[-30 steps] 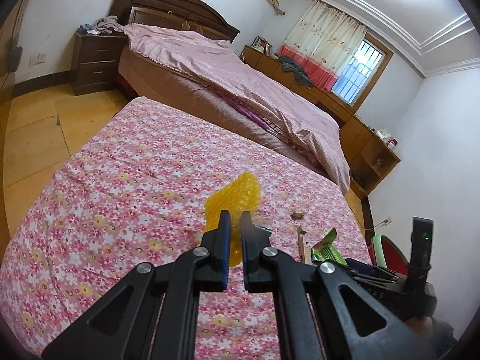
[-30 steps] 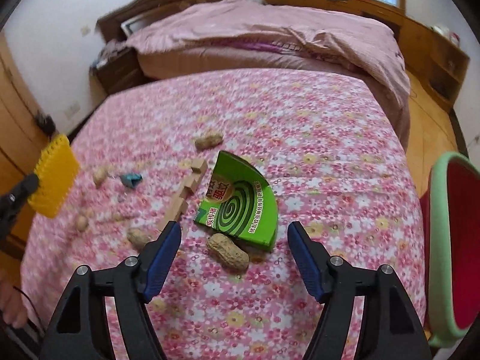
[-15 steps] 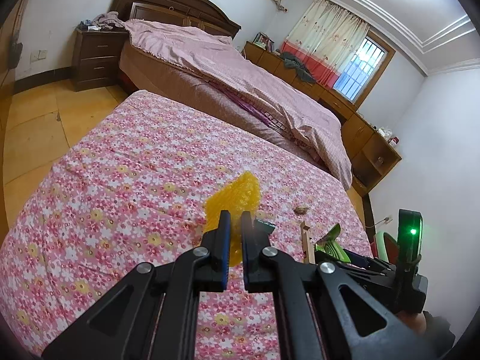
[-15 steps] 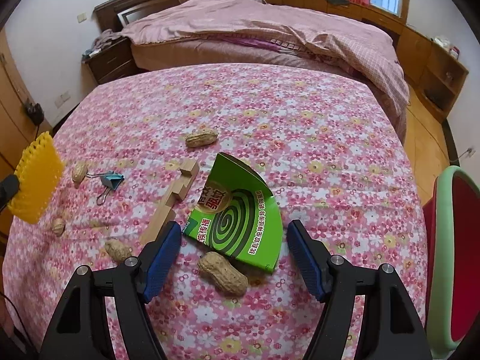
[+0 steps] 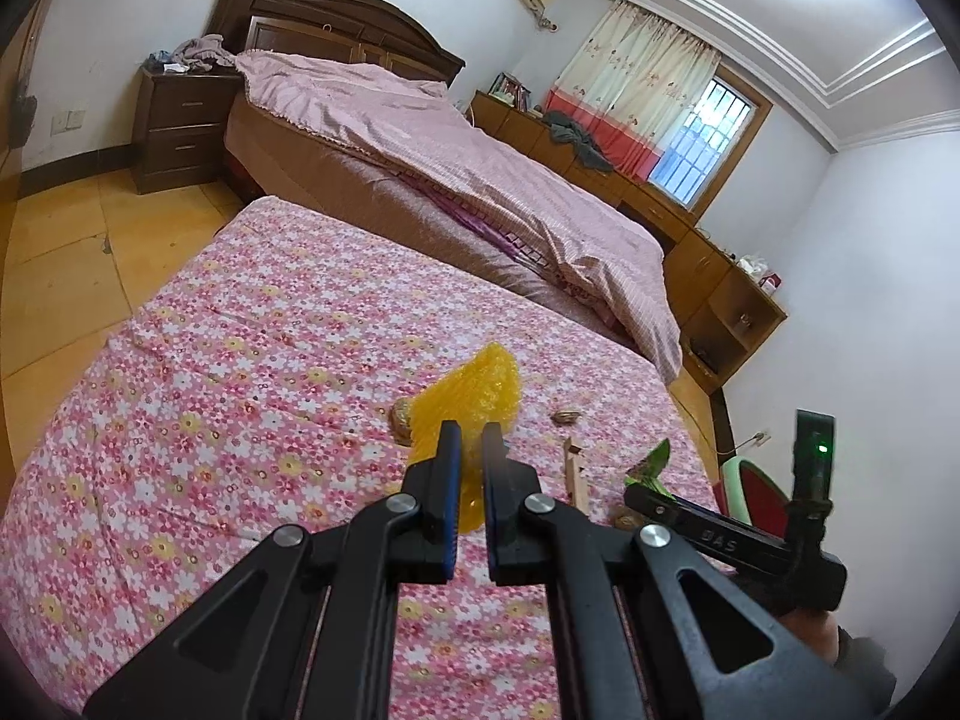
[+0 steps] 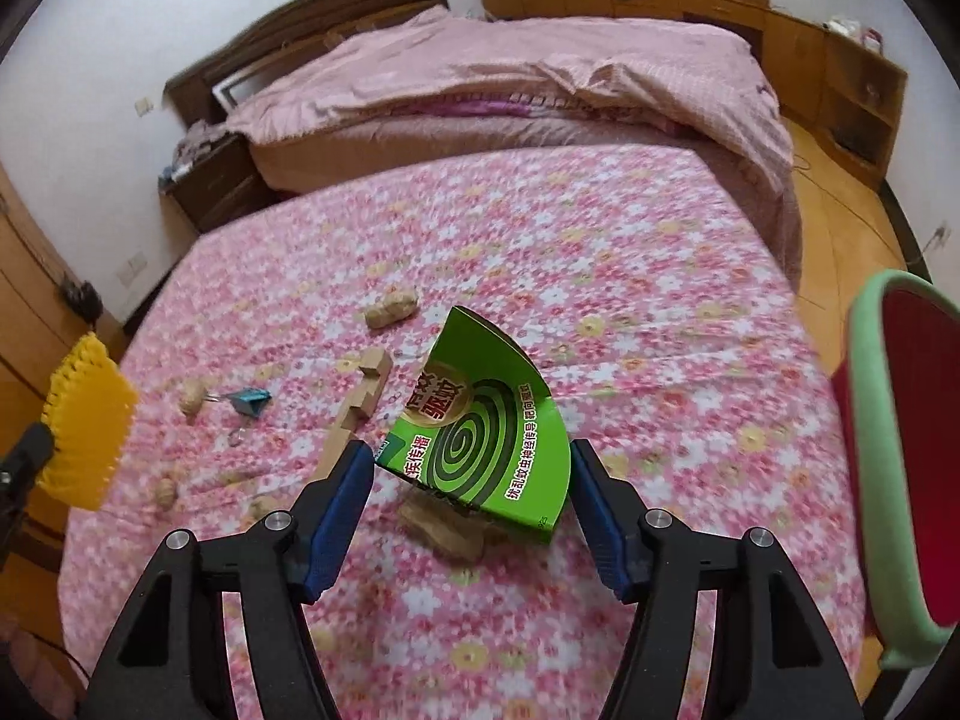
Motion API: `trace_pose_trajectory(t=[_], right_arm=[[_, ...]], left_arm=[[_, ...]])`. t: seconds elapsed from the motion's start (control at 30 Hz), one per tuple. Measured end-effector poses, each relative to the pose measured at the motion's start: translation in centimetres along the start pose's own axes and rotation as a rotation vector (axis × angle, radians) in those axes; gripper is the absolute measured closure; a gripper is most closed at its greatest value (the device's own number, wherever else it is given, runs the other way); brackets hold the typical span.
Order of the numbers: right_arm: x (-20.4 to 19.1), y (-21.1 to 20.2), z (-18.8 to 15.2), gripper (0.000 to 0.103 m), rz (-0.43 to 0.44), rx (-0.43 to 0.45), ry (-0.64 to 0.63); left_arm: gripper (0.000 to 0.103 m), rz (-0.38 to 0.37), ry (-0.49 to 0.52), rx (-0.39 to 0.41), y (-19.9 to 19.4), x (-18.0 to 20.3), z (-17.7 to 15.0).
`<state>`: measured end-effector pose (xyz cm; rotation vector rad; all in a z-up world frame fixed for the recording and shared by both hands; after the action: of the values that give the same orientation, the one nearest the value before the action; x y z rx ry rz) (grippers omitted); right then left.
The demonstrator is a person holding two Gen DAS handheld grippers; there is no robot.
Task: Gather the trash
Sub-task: 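Carry the green coil box and yellow foam mesh over the red bin with both tools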
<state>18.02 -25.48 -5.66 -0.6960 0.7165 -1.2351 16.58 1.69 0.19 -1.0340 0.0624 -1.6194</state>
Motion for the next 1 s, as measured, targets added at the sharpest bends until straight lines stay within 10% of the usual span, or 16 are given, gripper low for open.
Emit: trace_pose_trajectory(t=[1.0], right_arm=[[5.2,-18.6,-5.0,0.036,-0.004,0.31,0.22]], left_arm=[[0.098,-0.154,0.156,-0.048,-4.5,11.8,-5.0]])
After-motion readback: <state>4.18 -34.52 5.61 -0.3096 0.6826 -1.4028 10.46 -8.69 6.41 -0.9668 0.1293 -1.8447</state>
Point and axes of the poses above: each gripper's, at about its wrist camera, not at the fingertips, and y roughly the way its jaws point, x to its right, z to its top, the point moved 8 cm from there along y, roughly the way its jaws point, and after that the axes turned 10 degrees about -y, right-handed, at the moved point
